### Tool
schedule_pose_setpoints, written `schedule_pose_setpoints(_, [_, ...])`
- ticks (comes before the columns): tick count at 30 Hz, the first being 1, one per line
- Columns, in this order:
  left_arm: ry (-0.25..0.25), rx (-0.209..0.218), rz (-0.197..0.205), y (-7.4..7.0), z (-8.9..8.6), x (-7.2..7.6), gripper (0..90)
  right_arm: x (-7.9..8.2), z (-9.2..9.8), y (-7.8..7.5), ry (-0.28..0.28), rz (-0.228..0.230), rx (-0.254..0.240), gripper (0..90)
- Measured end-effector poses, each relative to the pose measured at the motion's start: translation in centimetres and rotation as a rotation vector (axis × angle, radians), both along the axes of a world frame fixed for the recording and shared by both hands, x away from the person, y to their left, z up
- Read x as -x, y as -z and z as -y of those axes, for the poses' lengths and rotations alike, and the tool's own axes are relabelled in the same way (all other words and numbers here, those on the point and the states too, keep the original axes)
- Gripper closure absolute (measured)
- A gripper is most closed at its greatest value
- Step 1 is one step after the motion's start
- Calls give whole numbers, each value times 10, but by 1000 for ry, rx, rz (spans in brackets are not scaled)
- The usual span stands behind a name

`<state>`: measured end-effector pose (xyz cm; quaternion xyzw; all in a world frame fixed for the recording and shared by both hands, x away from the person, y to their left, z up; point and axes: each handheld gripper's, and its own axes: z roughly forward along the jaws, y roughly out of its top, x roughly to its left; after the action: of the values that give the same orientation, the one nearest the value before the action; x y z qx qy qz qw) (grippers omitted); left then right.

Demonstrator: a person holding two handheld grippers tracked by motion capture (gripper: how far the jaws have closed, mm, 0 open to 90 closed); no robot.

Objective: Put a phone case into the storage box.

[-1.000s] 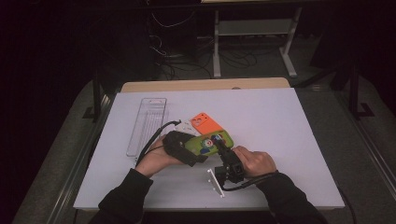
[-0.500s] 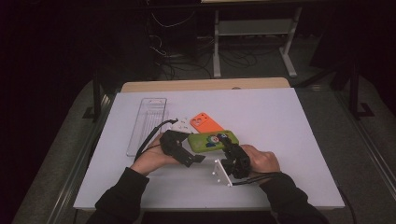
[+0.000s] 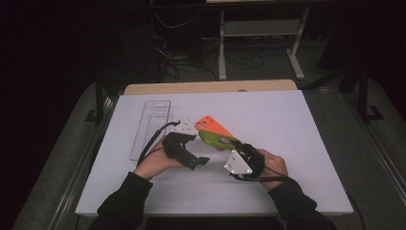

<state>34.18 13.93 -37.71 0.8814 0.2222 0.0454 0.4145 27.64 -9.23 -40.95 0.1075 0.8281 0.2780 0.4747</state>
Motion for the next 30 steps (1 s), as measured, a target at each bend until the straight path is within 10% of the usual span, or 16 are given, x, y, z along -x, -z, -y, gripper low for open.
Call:
schedule_pose_setpoints(14, [7, -7, 50, 0, -2, -3, 0, -10, 8, -3, 54, -193, -209, 754])
schedule_pose_setpoints(30, [-39, 16, -5, 0, -4, -5, 0, -23, 21, -6, 107, -412, -437, 755])
